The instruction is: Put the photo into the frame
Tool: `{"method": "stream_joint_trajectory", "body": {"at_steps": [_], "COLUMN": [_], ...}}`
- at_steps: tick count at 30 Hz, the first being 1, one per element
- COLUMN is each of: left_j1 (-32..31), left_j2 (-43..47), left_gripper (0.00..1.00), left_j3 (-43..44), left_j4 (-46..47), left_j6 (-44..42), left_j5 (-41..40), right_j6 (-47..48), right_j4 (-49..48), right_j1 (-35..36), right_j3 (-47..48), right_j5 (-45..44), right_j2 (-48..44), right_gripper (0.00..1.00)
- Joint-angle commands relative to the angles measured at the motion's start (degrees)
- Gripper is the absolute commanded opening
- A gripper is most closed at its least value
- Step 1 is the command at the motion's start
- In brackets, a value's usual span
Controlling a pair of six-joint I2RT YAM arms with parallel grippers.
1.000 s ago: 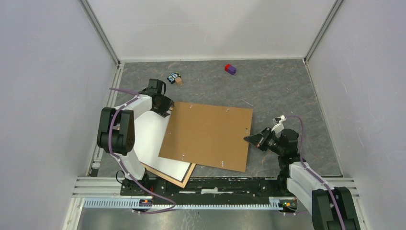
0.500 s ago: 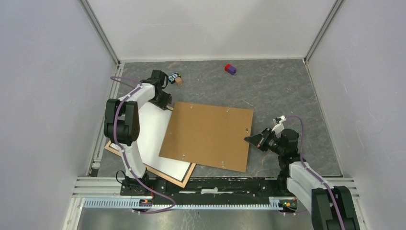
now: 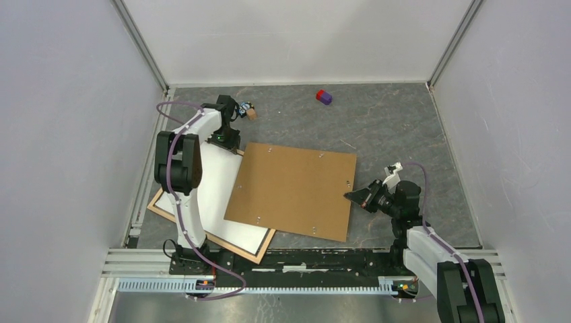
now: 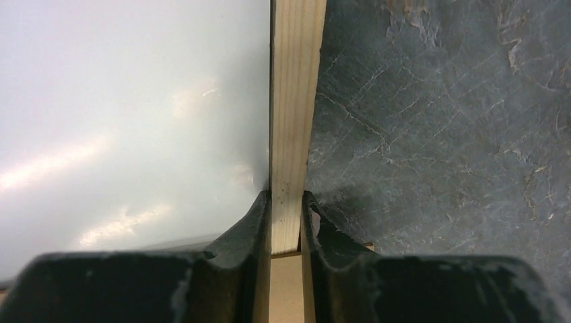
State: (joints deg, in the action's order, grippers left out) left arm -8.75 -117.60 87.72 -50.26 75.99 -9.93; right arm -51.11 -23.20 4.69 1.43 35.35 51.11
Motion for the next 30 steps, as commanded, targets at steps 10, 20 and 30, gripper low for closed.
{"method": "stream_joint_trajectory", "body": {"at_steps": [10, 20, 30], "left_j1": [0.07, -0.06, -0.13], "left_j2": [-5.96, -5.6, -6.25], "left_gripper": [0.02, 0.02, 0.13], "left_j3": [-3.6, -4.89, -5.92], "left_j4": [7.22, 12.98, 15.23], "left_j6": [29.31, 31.44, 29.33], "left_j5": [5.87, 7.8, 9.67], "right_j6": [10.23, 16.72, 9.33], "right_j4": [-0.48, 8.7, -1.51], "right_j1": [-8.73, -9.81, -13.48], "right_j3": [8.35, 17.63, 12.44], "right_j5": [7.61, 17.69, 20.7], "right_j2": [12.43, 17.91, 17.27], "right_gripper": [0.0, 0.0, 0.0]}}
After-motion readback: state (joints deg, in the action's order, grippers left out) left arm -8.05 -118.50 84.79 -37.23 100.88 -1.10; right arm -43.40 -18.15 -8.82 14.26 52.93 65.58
